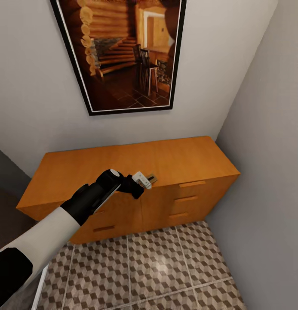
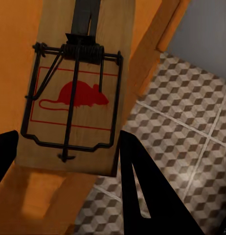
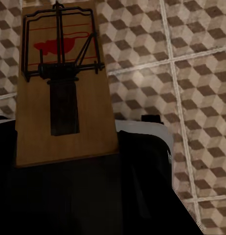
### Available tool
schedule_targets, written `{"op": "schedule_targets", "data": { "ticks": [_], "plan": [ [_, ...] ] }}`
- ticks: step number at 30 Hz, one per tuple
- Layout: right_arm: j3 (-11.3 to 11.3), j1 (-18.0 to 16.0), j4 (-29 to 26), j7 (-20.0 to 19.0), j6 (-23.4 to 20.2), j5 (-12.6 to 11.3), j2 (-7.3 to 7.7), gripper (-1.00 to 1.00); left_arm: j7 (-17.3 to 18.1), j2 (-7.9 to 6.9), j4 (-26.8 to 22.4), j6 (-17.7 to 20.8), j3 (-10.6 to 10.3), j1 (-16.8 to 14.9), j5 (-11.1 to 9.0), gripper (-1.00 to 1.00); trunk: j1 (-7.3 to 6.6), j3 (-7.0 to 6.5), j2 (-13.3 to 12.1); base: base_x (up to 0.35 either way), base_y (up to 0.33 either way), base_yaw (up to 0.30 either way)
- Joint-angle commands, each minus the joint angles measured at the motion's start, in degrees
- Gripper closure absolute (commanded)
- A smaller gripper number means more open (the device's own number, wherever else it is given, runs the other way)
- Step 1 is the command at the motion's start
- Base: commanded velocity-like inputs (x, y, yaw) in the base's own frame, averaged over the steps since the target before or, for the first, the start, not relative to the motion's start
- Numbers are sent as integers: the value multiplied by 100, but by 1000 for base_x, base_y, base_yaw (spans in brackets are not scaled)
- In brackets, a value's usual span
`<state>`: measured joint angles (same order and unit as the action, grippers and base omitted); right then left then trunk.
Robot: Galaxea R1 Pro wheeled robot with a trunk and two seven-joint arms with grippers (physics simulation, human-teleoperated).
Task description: Take the four mousetraps from the cabinet in the bathroom and place them on the bathroom floor. Make sure all four end up on the same floor surface, and ensure that at least two of them are either under or directly next to the same bathroom sink.
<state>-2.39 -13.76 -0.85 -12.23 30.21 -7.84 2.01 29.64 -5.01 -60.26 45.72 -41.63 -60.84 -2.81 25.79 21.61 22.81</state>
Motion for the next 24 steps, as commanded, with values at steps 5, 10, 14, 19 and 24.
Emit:
{"op": "schedule_targets", "data": {
  "ticks": [5,10,14,19,24],
  "plan": [
    [-25,-4,6,-51,11,-80,2,100,-10,-6,0,25,-13,-7,-9,100,0,10,11,-333,0,0],
    [-25,-4,6,-51,11,-80,2,100,-7,-8,1,25,-18,-6,-9,100,0,10,11,-333,0,0],
    [-25,-4,6,-51,11,-81,2,100,-9,-8,9,25,-19,0,-9,100,0,10,11,-333,0,0],
    [-25,-4,6,-51,11,-82,2,100,-5,-1,113,23,-24,1,-9,100,0,10,11,-333,0,0],
    [-25,-4,6,-51,11,-80,2,100,2,96,479,11,-164,2,-9,100,0,10,11,-333,0,0]
  ]
}}
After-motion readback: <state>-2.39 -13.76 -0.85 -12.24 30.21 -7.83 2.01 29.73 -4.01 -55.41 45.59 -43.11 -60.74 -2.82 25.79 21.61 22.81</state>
